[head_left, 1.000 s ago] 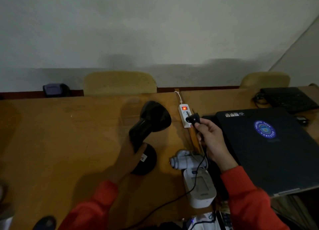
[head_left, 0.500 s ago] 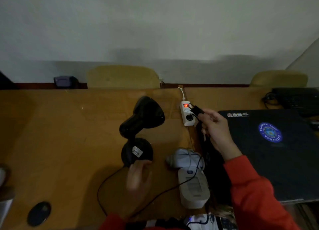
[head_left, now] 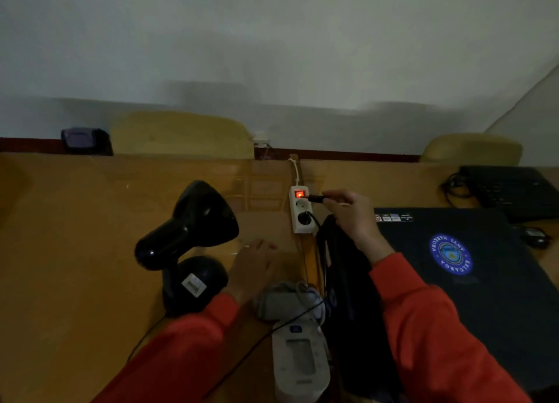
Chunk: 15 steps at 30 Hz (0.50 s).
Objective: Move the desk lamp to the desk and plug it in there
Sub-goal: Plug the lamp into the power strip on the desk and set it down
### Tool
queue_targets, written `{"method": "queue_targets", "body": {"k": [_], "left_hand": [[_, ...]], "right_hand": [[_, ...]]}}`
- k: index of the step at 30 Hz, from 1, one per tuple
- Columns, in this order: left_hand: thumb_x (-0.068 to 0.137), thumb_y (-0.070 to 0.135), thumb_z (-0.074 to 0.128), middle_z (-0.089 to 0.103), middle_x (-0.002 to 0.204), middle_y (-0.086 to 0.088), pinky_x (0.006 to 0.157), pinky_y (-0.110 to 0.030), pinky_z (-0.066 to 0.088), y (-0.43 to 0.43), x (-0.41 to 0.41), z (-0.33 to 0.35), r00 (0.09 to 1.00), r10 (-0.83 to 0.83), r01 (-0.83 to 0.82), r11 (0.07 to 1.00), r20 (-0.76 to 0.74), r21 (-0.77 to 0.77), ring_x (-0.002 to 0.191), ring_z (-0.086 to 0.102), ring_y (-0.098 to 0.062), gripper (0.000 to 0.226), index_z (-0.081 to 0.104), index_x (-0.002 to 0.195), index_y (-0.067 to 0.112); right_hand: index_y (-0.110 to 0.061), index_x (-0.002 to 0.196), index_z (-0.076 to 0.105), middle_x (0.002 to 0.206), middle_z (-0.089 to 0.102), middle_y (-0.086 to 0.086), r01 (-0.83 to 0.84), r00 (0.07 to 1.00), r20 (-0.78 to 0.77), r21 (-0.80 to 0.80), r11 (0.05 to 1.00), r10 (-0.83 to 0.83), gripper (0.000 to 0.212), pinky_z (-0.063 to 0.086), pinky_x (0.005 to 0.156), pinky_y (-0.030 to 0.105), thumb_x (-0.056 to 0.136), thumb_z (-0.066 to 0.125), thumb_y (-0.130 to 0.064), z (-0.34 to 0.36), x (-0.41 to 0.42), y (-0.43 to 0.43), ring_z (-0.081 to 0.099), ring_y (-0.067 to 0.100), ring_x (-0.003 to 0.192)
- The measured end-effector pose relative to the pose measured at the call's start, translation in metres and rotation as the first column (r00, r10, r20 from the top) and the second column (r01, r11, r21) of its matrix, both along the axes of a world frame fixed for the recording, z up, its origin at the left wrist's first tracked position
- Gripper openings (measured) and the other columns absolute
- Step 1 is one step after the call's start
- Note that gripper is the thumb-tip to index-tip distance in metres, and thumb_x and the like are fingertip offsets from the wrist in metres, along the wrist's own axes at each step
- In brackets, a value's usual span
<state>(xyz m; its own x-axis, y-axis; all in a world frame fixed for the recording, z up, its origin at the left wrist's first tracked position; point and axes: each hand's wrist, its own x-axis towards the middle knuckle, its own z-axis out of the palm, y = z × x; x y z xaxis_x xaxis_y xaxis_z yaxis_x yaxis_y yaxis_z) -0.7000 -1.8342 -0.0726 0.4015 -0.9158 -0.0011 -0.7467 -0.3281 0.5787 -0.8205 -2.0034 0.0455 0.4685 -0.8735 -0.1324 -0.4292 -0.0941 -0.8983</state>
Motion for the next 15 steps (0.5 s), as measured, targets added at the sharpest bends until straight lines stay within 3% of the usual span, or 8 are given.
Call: {"method": "queue_targets", "body": {"k": [2,5,8,12,15], "left_hand": [[0.084,0.010,0.054,0.058,0.128,-0.019,0.100,-0.043,0.041,-0.020,0.007,-0.015,1.000,0.016,-0.016,1.000,0.009,0.023,0.119,0.052,-0.035,0.035,0.057,0.119,0.006],[0.093,0.016,0.044,0.034,0.152,-0.014,0.116,-0.040,0.024,-0.039,0.019,-0.045,0.997,0.058,-0.064,0.990,0.052,0.124,0.142,0.028,-0.028,0.047,0.039,0.139,0.010],[0.096,0.023,0.036,0.022,0.157,-0.013,0.120,-0.041,0.016,-0.046,0.031,-0.073,0.991,0.021,-0.053,0.969,0.136,0.242,0.146,0.017,-0.029,0.051,0.027,0.145,0.011],[0.089,0.026,0.039,0.041,0.146,-0.023,0.115,-0.051,0.028,-0.043,0.034,-0.090,0.985,0.044,-0.078,0.977,0.169,0.200,0.136,0.035,-0.040,0.054,0.043,0.137,0.001],[0.084,0.029,0.036,0.051,0.138,-0.022,0.108,-0.054,0.039,-0.040,0.031,-0.093,0.983,0.069,-0.095,0.985,0.173,0.145,0.130,0.044,-0.042,0.057,0.049,0.132,0.001]], "right_hand": [[-0.009,0.109,0.071,0.094,0.064,-0.007,-0.044,0.994,-0.103,-0.085,0.995,0.035,0.021,0.039,0.063,0.009,0.091,0.062,-0.006,-0.008,0.007,-0.013,0.056,0.003,0.083],[-0.005,0.115,0.069,0.112,0.068,0.009,-0.119,0.971,-0.225,-0.148,0.982,0.083,0.027,0.042,0.075,0.017,0.090,0.061,-0.001,-0.022,0.019,-0.033,0.058,0.011,0.096],[-0.003,0.114,0.069,0.116,0.069,0.015,-0.211,0.927,-0.350,-0.192,0.958,0.134,0.026,0.042,0.078,0.023,0.090,0.060,-0.002,-0.035,0.033,-0.052,0.063,0.023,0.106],[0.000,0.107,0.071,0.108,0.070,0.020,-0.315,0.861,-0.479,-0.237,0.919,0.172,0.021,0.051,0.072,0.030,0.088,0.062,0.000,-0.052,0.054,-0.073,0.065,0.026,0.096],[0.002,0.105,0.072,0.107,0.071,0.022,-0.415,0.771,-0.591,-0.184,0.891,0.237,0.020,0.047,0.062,0.020,0.088,0.063,0.000,-0.064,0.070,-0.084,0.065,0.025,0.092]]}}
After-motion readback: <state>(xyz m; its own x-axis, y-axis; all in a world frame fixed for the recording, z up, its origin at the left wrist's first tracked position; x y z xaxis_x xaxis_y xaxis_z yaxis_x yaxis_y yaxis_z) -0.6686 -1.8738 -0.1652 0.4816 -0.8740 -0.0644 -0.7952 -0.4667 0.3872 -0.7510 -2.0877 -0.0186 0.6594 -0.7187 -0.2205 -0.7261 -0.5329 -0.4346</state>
